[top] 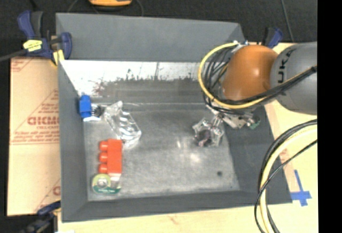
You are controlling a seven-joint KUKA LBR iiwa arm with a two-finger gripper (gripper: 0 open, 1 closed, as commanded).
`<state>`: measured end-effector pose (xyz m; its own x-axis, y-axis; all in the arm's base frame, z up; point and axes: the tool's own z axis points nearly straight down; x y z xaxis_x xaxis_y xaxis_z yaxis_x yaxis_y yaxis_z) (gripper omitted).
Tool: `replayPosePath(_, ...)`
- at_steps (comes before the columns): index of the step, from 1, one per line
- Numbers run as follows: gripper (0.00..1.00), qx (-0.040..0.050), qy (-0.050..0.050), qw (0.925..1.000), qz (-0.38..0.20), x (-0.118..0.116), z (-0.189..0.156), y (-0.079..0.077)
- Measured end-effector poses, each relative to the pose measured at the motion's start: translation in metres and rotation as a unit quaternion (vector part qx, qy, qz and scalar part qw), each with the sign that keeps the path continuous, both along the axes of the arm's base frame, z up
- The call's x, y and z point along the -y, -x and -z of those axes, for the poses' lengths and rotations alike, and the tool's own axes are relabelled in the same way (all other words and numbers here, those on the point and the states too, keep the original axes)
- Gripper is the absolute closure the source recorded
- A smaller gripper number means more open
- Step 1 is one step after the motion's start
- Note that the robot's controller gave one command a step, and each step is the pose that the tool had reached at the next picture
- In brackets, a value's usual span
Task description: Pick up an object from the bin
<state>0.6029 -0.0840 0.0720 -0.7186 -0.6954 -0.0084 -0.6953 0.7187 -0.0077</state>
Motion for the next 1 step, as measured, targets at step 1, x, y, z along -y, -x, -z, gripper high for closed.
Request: replayPosePath(1,1.00,0.0010,0.001,1.0000,0.003,0.0013,-0.1329,-0.0031)
